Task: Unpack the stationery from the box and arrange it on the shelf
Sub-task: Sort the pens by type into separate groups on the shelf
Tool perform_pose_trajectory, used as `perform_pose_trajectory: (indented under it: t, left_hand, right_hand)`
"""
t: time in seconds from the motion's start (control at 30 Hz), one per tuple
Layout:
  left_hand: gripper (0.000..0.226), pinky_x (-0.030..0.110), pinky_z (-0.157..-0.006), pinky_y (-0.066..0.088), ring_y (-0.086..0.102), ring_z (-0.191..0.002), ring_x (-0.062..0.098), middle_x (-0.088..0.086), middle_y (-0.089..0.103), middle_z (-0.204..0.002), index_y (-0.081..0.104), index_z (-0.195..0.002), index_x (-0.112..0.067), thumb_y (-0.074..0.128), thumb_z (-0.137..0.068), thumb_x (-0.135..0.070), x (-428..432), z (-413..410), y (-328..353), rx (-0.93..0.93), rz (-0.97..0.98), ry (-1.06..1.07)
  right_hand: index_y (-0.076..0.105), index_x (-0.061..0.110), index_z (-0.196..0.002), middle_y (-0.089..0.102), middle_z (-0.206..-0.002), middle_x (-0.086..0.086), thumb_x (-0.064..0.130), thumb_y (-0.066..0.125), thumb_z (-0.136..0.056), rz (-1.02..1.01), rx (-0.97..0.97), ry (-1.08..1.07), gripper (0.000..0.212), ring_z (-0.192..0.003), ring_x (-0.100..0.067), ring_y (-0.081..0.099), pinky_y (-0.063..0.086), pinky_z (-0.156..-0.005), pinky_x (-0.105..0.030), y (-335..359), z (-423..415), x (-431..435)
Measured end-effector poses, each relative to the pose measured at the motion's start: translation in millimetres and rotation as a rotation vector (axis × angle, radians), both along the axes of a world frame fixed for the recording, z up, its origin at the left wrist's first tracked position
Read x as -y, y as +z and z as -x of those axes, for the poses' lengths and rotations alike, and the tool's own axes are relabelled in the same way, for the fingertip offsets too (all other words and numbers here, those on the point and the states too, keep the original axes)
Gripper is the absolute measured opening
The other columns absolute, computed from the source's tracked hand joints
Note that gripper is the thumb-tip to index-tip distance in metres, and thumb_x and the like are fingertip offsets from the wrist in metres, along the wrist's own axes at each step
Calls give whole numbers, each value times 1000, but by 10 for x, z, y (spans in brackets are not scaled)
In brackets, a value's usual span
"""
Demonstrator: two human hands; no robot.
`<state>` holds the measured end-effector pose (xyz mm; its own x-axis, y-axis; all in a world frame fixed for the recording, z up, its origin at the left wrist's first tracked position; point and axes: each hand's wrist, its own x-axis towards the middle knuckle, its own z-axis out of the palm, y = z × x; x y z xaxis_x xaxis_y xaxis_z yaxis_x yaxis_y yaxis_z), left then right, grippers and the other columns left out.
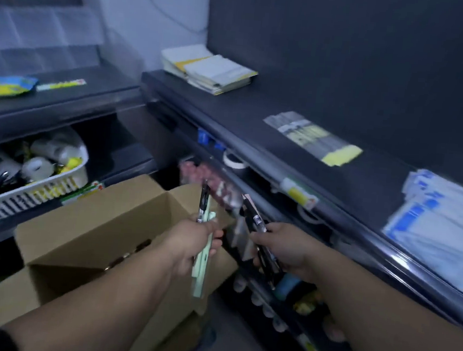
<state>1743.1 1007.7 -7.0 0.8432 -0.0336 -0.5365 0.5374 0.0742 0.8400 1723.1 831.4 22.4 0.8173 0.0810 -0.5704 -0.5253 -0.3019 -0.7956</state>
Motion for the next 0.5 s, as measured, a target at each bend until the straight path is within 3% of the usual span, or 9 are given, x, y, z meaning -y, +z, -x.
perform_pose_trajectory:
  t: [0.1, 0.23, 0.4, 0.5]
  left_hand:
    - [10, 26, -50, 47, 58, -65, 21, 9, 62, -77, 55, -92, -11, 52, -98, -19, 546, 424, 144, 78, -13, -95]
    - [19, 29, -54, 49, 59, -64, 19, 6, 63, -78, 52, -109, -11, 56, -96, -24, 1309, 1138, 285, 147, -2, -229]
    - [10, 29, -58, 49, 60, -69, 15, 4, 65, -85, 53, -96, -18, 53, -97, -28, 2205, 2141, 597, 235, 18, -432]
    - [10, 28, -54, 47, 57, -64, 13, 2, 64, -85, 53, -95, -20, 53, -97, -30, 2712, 2600, 720, 265, 51, -523]
  right_hand:
    - [54, 11, -87, 62, -71, -5, 18, 53, -97, 30, 47, -82, 12, -53, -15, 60, 48, -51, -25, 103, 582, 491]
    - [55, 7, -86, 62, -69, -9, 18, 54, -97, 67, 81, -191, 15, -52, -20, 58, 48, -47, -27, 198, 1532, 1190]
    - [56, 6, -81, 59, -62, -10, 14, 52, -97, 75, 136, -357, 18, -44, -18, 55, 40, -44, -23, 357, 2800, 1999]
    - [55, 11, -80, 61, -68, -9, 18, 55, -96, 99, 184, -498, 17, -58, -24, 57, 40, -54, -33, 405, 3430, 2410]
